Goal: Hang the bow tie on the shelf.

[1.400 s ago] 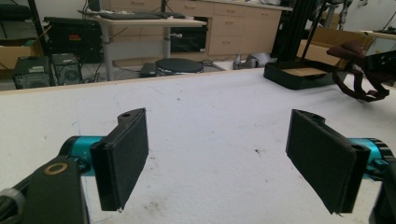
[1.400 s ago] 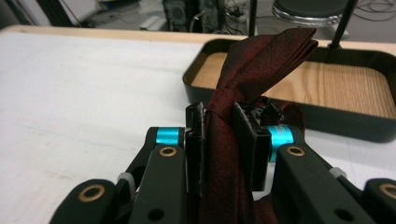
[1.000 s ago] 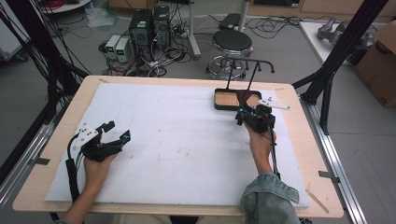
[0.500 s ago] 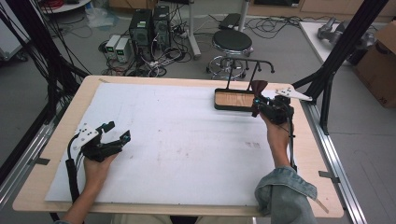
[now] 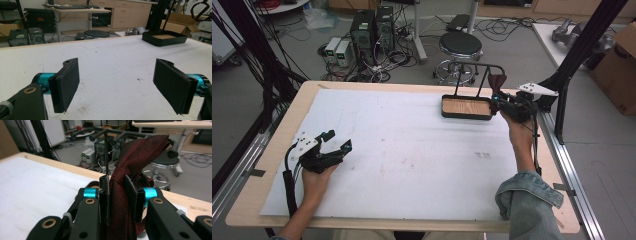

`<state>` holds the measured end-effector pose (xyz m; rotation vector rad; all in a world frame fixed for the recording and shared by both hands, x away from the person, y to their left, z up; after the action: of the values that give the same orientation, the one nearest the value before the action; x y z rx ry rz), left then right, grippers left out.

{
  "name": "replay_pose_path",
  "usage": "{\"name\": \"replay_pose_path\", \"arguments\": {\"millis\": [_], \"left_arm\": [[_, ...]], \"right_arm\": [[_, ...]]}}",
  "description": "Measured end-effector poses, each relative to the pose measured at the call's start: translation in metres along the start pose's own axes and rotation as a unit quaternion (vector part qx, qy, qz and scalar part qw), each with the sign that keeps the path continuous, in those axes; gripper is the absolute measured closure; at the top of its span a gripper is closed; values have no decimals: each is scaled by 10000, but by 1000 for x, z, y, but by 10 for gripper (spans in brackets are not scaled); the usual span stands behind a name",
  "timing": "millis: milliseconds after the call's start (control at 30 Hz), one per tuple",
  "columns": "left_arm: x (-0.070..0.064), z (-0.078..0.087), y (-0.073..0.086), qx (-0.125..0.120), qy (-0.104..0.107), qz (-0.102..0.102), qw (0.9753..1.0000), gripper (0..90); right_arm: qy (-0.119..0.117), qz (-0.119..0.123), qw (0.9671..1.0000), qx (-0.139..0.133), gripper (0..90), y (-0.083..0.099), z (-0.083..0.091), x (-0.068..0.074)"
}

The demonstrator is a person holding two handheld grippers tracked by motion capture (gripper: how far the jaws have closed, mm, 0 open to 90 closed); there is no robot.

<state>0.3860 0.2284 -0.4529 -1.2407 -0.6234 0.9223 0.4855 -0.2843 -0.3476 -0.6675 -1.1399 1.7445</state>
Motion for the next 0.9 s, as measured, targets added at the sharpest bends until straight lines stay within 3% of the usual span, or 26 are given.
{"name": "replay_pose_path", "arguments": {"millis": [367, 733, 900], "left_arm": [[0, -1, 0, -33, -2, 16, 10000, 215], [0, -1, 0, -26, -10, 9, 10000, 217], [-1, -1, 0, -11, -1, -24, 10000, 217]], "right_arm": [[-119, -173, 9997, -157, 748, -17, -7, -16], [-67, -23, 10000, -60, 749, -34, -17, -19], [-37, -52, 9999, -149, 749, -38, -17, -22]]}}
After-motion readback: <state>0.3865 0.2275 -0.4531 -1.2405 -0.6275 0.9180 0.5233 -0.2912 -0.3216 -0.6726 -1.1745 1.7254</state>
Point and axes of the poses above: each handheld gripper's, and its own axes: z roughly backward along the jaws, y roughly out of its underside, x roughly to its left, the point moved 8 cm from there along -z, roughly forward along the jaws, and after that the axes turned 6 degrees about x, right-handed, at the moved point
